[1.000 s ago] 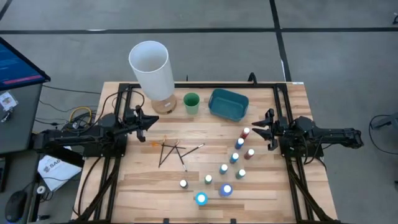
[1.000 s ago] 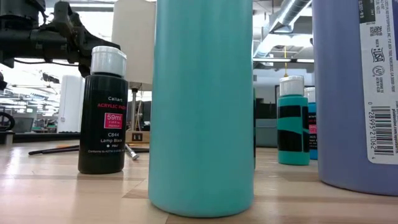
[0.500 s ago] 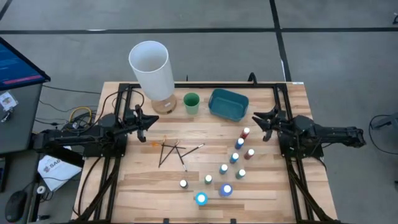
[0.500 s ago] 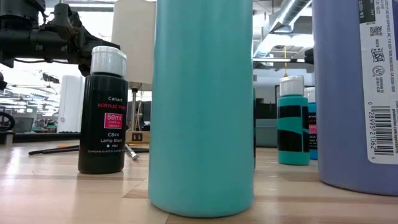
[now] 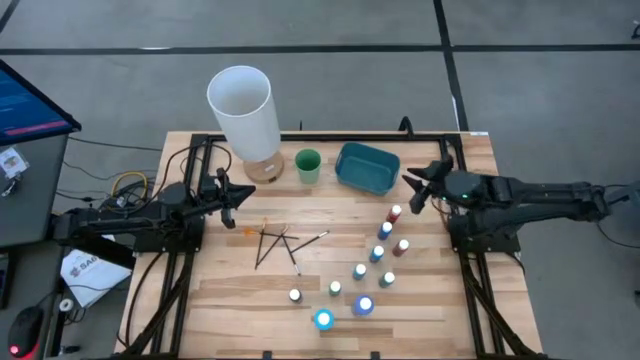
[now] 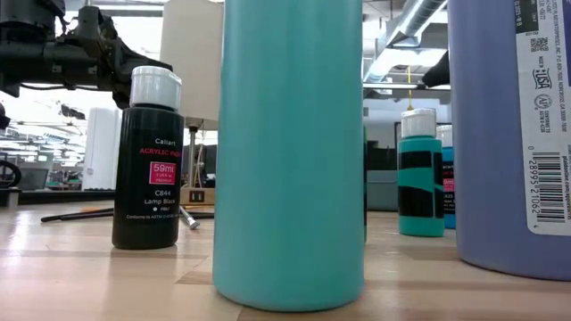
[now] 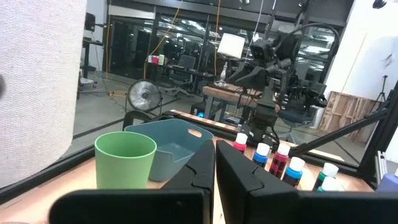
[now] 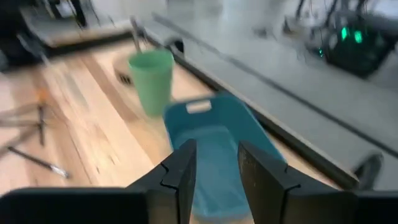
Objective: Pick & Place Paint Supplies
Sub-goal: Put the top red paint bottle into the blue bin
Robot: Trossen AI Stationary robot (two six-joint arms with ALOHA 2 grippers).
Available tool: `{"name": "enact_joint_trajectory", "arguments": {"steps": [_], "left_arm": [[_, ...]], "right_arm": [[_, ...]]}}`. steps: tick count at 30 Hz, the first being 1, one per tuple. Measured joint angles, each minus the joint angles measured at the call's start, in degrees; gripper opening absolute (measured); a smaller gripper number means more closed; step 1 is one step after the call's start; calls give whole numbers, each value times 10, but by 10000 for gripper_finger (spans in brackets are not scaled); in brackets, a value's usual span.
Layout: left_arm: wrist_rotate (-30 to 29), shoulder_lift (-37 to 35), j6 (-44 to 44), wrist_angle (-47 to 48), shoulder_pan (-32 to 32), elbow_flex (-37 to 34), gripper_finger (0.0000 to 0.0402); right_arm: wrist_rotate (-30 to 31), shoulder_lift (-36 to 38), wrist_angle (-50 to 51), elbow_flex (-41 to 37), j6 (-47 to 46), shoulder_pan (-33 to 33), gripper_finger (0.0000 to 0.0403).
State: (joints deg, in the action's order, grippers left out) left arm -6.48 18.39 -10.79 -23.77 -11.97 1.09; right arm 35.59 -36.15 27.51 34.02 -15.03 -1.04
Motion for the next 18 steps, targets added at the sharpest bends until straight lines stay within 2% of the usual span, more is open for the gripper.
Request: {"name": "enact_joint_trajectory", "arguments": {"steps": [4,9,14,18], "left_arm": [[0,0,0,0,0,0,2],[0,0,-1,0,0,0,2],[0,0,-1,0,0,0,2],[0,0,0,-2,0,0,2]], "right_arm": [[-25,-85,136,79,-76,-19,130],[-132,-165,278,162,-152,-45,191],[-225,-217,293,185,-161,-51,251],[-249,-259,296,185,-165,-51,259]]}}
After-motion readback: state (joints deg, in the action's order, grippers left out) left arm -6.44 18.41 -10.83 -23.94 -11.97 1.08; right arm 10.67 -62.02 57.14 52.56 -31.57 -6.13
